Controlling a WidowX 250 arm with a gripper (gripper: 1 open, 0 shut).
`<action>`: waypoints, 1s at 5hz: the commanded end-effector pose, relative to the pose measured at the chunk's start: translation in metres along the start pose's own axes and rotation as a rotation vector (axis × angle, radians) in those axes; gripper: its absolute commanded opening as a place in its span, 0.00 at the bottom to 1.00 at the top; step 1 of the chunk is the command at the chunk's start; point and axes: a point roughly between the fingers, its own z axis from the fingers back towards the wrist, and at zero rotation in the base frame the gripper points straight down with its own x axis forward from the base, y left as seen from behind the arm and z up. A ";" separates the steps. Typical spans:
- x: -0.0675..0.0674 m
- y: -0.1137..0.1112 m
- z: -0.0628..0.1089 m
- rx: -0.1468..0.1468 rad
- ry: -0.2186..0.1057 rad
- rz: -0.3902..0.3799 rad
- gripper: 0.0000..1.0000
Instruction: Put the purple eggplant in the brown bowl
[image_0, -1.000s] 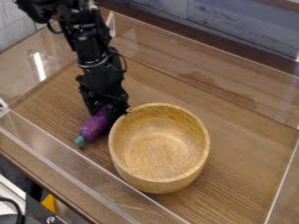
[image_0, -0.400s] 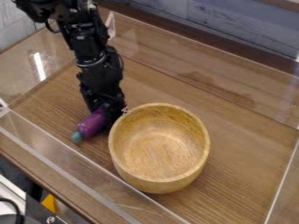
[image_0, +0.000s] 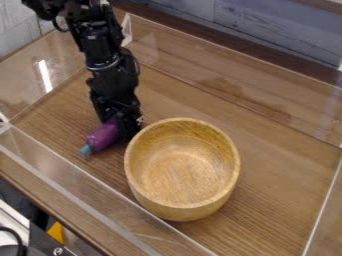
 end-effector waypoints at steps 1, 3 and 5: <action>0.004 0.005 0.007 0.011 0.004 0.012 0.00; 0.010 0.017 0.017 0.013 0.012 0.036 0.00; 0.010 0.037 0.030 0.008 0.012 0.084 0.00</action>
